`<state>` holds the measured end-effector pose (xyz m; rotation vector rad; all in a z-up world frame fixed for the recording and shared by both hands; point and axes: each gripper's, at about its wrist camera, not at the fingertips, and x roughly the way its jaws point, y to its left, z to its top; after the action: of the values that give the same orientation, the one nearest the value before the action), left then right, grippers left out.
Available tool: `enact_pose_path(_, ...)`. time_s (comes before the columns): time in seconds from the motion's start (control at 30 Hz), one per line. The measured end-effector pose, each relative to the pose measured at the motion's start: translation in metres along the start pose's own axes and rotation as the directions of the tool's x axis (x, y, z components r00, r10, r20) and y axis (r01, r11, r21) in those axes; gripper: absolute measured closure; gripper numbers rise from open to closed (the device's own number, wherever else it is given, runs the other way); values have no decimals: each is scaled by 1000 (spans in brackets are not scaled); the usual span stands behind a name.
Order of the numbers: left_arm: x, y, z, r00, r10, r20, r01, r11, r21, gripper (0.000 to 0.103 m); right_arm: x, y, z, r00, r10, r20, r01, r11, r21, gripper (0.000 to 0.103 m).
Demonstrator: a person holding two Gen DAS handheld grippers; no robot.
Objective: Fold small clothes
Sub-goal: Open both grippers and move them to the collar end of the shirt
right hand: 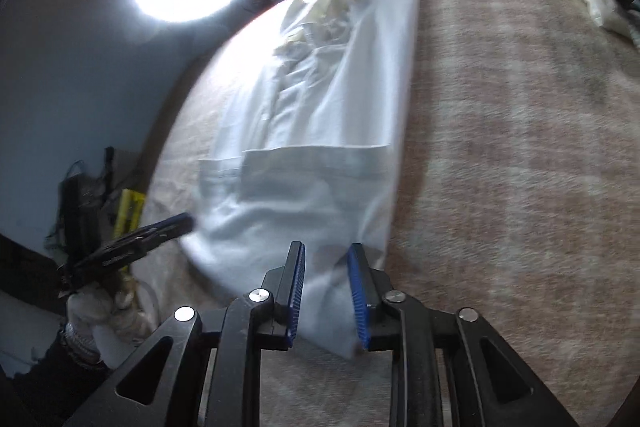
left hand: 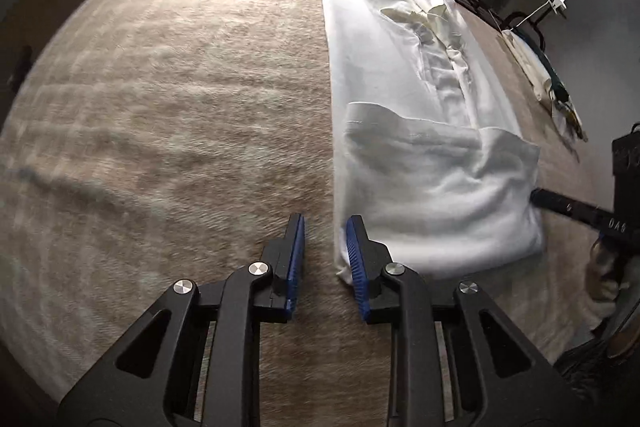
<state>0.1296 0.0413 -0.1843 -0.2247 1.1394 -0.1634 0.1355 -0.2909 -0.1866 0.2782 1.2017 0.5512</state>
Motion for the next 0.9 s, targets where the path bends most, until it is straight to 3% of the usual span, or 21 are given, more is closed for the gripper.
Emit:
enact_pose_path(0.07, -7, -1, -2, 999, 10, 43, -10, 1000, 0, 79, -5, 2, 2, 999, -44, 22, 44, 999, -21, 78)
enact_pose_path(0.2, -20, -15, 14, 990, -57, 129, 56, 998, 14, 76, -12, 17, 5, 997, -43, 66, 48, 996, -72, 75)
enact_pose_path(0.3, -17, -32, 31, 987, -14, 162, -3, 995, 102, 75, -7, 28, 8, 997, -43, 66, 50, 993, -108, 74)
enact_pose_path(0.6, 19, -36, 42, 993, 46, 108, -59, 991, 117, 75, 4, 30, 6, 999, -21, 33, 24, 994, -108, 74)
enact_pose_path(0.63, 21, -38, 42, 993, 55, 107, -68, 990, 124, 79, 5, 30, 6, 999, -21, 30, 24, 994, -107, 74)
enact_pose_path(0.67, 23, -39, 41, 993, 55, 107, -69, 989, 129, 98, 6, 30, 6, 999, -23, 28, 26, 994, -110, 74)
enact_pose_path(0.77, 24, -42, 37, 985, 104, 138, -124, 982, 142, 98, 7, 31, 5, 999, -43, 26, 46, 991, -123, 74)
enact_pose_path(0.9, 22, -50, 35, 982, 117, 150, -144, 972, 185, 98, 13, 29, 7, 990, -140, 35, 143, 979, -147, 76)
